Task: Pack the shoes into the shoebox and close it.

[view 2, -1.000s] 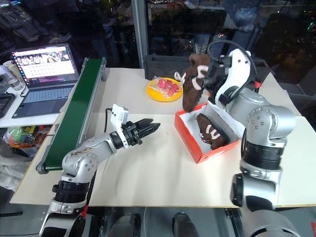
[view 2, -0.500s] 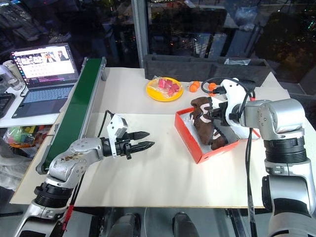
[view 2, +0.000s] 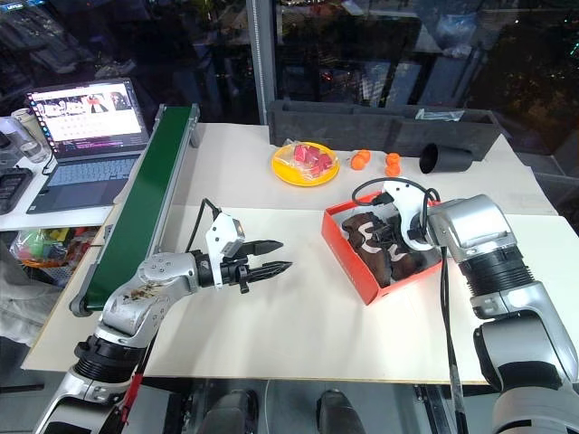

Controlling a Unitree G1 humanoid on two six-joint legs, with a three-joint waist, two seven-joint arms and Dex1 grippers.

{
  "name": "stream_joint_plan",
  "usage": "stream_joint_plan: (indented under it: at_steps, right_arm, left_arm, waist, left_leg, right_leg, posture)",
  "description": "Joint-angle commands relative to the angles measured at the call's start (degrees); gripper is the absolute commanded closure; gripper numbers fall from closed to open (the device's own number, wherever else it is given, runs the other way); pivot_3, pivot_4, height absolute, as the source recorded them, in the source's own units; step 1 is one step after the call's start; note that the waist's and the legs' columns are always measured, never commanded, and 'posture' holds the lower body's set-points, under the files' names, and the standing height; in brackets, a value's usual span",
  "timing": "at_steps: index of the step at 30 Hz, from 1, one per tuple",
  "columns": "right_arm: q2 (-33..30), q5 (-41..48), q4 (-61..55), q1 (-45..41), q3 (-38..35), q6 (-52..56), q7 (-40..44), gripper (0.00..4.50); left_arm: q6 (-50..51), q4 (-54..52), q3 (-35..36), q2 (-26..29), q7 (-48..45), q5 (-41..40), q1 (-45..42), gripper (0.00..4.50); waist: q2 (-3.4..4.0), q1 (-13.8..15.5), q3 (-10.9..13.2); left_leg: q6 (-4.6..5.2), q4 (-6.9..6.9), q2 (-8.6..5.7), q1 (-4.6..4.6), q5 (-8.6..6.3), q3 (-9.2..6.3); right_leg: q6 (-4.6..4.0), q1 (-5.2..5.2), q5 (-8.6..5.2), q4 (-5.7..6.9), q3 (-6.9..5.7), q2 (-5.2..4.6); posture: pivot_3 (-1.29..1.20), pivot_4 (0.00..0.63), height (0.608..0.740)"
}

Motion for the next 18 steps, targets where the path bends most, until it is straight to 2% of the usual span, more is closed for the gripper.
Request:
stream_joint_plan:
  at_steps: [1,5,7,8,13,16,18]
  right_arm:
    - [0.0,-6.0,3.4,0.0,5.3,-5.1,3.9,4.16]
    - [2.4,-8.4,6.4,-0.1,4.6,-6.9,4.6,4.16]
    - [3.8,-8.5,7.6,-0.3,2.0,-6.1,3.5,3.33]
    - [4.3,-8.1,7.5,-0.5,0.1,-5.1,2.8,3.12]
    - [4.3,-9.7,3.9,-2.0,-6.2,-4.2,-1.7,1.45]
    - [3.9,-8.1,-3.6,-2.1,-12.8,1.4,-4.8,1.45]
    - [5.1,-6.2,-12.3,-1.6,-21.7,9.2,-8.4,1.45]
  left_arm:
    - [-1.5,-0.6,-0.4,-0.7,0.0,0.6,-0.3,2.08]
    - [-1.6,-0.1,-0.4,-1.4,-0.1,1.2,-0.4,2.08]
    - [-1.7,0.1,-0.4,-1.6,-0.1,1.4,-0.5,1.97]
    - [-1.7,0.3,-0.4,-1.6,-0.2,1.5,-0.5,1.97]
    - [-2.1,0.6,-0.1,-1.4,-0.6,1.6,-0.4,1.97]
    - [-2.2,0.7,-0.1,-1.4,-0.8,1.7,-0.4,1.97]
    - [-2.5,1.3,-0.3,-1.5,-1.2,1.9,-0.8,1.97]
  waist:
    - [0.0,0.2,0.0]
    - [-0.01,0.7,0.0]
    - [-0.01,0.8,0.0]
    - [-0.01,0.8,0.0]
    - [-0.01,0.8,0.0]
    - [0.02,0.8,0.0]
    - [0.03,0.8,0.0]
  left_leg:
    - [0.0,0.0,0.0,0.02,0.0,0.0]
    - [0.0,0.02,0.0,0.13,0.0,0.0]
    - [0.0,0.05,0.0,0.16,0.0,0.0]
    - [0.0,0.08,0.0,0.16,0.0,0.0]
    - [0.0,0.11,0.0,0.15,0.0,0.01]
    - [0.0,0.11,0.0,0.12,0.0,0.03]
    - [0.0,0.09,0.01,0.12,0.0,0.02]
  right_leg:
    - [0.0,0.02,0.0,0.0,0.0,0.0]
    - [0.0,0.1,0.0,0.02,-0.01,0.0]
    - [0.0,0.14,0.0,0.06,-0.01,0.0]
    - [0.0,0.13,0.0,0.09,-0.01,0.0]
    - [0.0,0.07,0.0,0.2,0.01,0.01]
    - [-0.01,0.01,0.0,0.22,0.03,0.01]
    - [-0.01,0.0,0.0,0.24,0.03,0.01]
  posture:
    - [0.0,0.15,0.714]
    - [0.0,0.15,0.714]
    - [0.0,0.15,0.714]
    - [0.0,0.15,0.714]
    - [0.0,0.15,0.714]
    - [0.0,0.15,0.714]
    - [0.0,0.15,0.714]
